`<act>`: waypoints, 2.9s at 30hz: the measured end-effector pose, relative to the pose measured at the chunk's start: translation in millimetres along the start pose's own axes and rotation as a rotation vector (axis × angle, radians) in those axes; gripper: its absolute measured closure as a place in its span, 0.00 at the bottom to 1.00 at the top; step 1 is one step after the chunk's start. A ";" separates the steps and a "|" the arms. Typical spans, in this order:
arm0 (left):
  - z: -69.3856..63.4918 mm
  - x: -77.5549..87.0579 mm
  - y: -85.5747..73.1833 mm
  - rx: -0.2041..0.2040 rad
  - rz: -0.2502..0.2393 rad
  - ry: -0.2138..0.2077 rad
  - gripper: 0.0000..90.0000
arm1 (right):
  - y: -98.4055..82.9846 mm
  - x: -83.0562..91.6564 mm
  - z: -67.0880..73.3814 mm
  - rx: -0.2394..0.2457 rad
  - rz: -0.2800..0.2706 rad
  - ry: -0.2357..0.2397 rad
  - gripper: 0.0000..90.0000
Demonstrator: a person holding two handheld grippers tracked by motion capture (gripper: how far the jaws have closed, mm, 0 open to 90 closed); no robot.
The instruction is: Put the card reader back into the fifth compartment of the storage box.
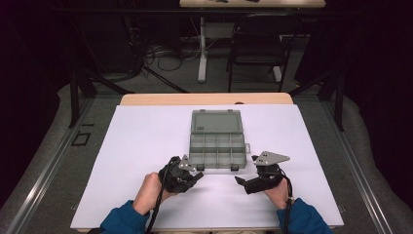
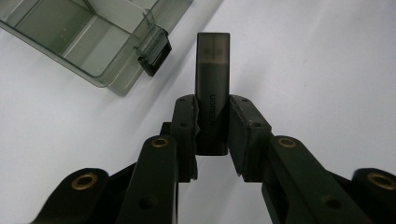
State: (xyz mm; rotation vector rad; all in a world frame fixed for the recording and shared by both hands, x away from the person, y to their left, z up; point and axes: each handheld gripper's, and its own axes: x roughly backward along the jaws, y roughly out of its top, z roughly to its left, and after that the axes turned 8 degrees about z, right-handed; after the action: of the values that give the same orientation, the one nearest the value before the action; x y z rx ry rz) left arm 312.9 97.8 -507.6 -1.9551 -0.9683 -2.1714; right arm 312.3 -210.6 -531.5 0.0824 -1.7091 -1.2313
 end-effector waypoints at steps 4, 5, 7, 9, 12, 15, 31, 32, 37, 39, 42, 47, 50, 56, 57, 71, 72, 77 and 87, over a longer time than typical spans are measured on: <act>0.0 2.1 0.1 0.003 -0.023 0.003 0.81 | -0.1 0.1 0.1 0.002 -0.003 -0.001 0.01; 0.1 2.7 0.1 0.003 -0.029 0.008 0.81 | -0.1 0.2 0.2 0.001 -0.003 -0.002 0.01; 0.5 3.4 0.0 0.007 -0.036 0.005 0.81 | -0.1 0.4 0.3 0.003 -0.003 -0.002 0.01; 1.0 4.1 -0.2 0.008 -0.042 0.005 0.81 | -0.1 0.5 0.4 0.004 -0.005 -0.003 0.00; 1.5 5.1 -0.2 0.006 -0.050 0.010 0.81 | -0.2 0.8 0.2 0.001 -0.009 -0.007 0.00; 1.9 6.1 -0.1 0.007 -0.056 0.013 0.81 | -0.2 1.0 0.1 -0.001 -0.010 -0.007 0.00; 7.1 15.2 0.2 0.022 -0.107 0.044 0.81 | 0.9 -0.9 2.1 0.007 -0.012 -0.006 0.00; 7.4 15.8 0.4 0.026 -0.111 0.046 0.81 | 0.8 -1.1 2.1 0.007 -0.012 -0.005 0.00; 11.9 19.3 2.0 0.033 -0.130 0.051 0.81 | 1.0 -0.9 1.9 0.007 -0.012 -0.009 0.00; 14.0 21.0 3.0 0.039 -0.143 0.056 0.81 | 1.0 -0.7 1.9 0.007 -0.010 -0.009 0.00; 17.4 22.8 4.8 0.047 -0.155 0.059 0.81 | 0.9 -0.6 2.0 0.005 -0.011 -0.010 0.00; 22.3 22.8 6.1 0.059 -0.168 0.067 0.81 | 0.5 -0.8 1.8 0.003 -0.009 -0.015 0.00; 24.8 22.7 5.7 0.072 -0.175 0.073 0.81 | 0.5 -0.4 2.1 0.004 -0.013 -0.018 0.00; 28.9 22.0 7.3 0.095 -0.189 0.078 0.81 | 0.6 -0.1 1.6 0.003 -0.014 -0.019 0.00; 29.7 22.1 7.9 0.096 -0.189 0.080 0.81 | 0.6 -0.1 1.6 0.003 -0.014 -0.019 0.00; 39.5 17.0 11.8 0.144 -0.226 0.083 0.81 | 0.6 0.7 2.1 0.000 -0.020 -0.016 0.00; 39.9 16.8 12.0 0.147 -0.227 0.085 0.81 | 0.6 0.6 2.1 0.000 -0.020 -0.016 0.00; 42.8 14.8 14.6 0.160 -0.233 0.090 0.81 | 1.0 -0.5 2.3 0.003 -0.019 -0.012 0.00; 47.4 8.1 21.2 0.195 -0.251 0.090 0.81 | 1.5 -1.5 2.9 0.005 -0.019 -0.010 0.00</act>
State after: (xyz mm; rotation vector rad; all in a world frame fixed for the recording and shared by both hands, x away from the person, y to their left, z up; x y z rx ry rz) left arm 362.2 106.6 -491.8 -1.7144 -1.4168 -2.1642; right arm 311.6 -207.0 -531.3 0.0955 -1.7239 -1.2430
